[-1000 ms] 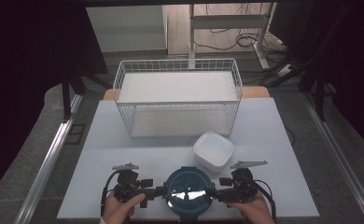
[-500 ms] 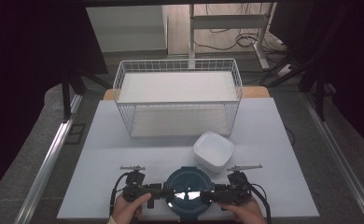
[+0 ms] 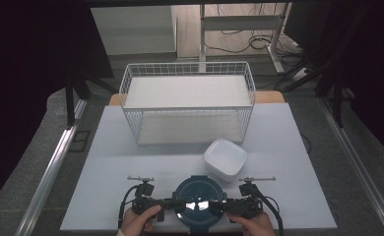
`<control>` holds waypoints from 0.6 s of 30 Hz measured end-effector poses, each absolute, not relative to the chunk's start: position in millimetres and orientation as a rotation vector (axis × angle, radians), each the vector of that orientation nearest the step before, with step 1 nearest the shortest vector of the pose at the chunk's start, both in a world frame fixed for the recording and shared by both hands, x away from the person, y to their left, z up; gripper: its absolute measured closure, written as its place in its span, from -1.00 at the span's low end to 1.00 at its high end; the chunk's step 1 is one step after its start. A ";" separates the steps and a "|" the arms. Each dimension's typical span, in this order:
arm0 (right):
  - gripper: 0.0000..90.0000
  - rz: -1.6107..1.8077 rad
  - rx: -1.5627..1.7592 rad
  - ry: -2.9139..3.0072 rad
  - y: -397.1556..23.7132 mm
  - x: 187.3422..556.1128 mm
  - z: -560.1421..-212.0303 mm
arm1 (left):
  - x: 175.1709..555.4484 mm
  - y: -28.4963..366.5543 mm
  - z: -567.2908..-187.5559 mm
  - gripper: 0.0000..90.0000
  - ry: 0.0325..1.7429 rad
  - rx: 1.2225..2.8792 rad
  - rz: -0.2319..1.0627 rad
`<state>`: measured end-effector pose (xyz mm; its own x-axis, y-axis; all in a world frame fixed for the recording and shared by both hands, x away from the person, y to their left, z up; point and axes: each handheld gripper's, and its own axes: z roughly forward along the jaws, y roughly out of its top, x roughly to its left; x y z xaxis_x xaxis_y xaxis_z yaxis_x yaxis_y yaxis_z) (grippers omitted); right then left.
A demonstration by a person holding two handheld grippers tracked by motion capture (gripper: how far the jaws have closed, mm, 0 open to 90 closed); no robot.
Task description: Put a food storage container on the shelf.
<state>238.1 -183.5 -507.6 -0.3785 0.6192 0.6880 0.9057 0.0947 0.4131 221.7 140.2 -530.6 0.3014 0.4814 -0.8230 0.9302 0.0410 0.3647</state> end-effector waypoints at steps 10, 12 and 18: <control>-0.22 -1.210 -1.543 -1.960 -188.5 238.2 -505.2 | 219.2 143.9 -522.4 -0.04 1.350 1.555 -0.542; -0.20 -1.220 -1.540 -1.962 -187.9 237.9 -504.0 | 218.6 144.5 -520.2 -0.03 1.352 1.554 -0.530; -0.15 -1.236 -1.543 -1.960 -187.0 237.4 -500.3 | 216.5 145.9 -515.1 0.01 1.354 1.556 -0.503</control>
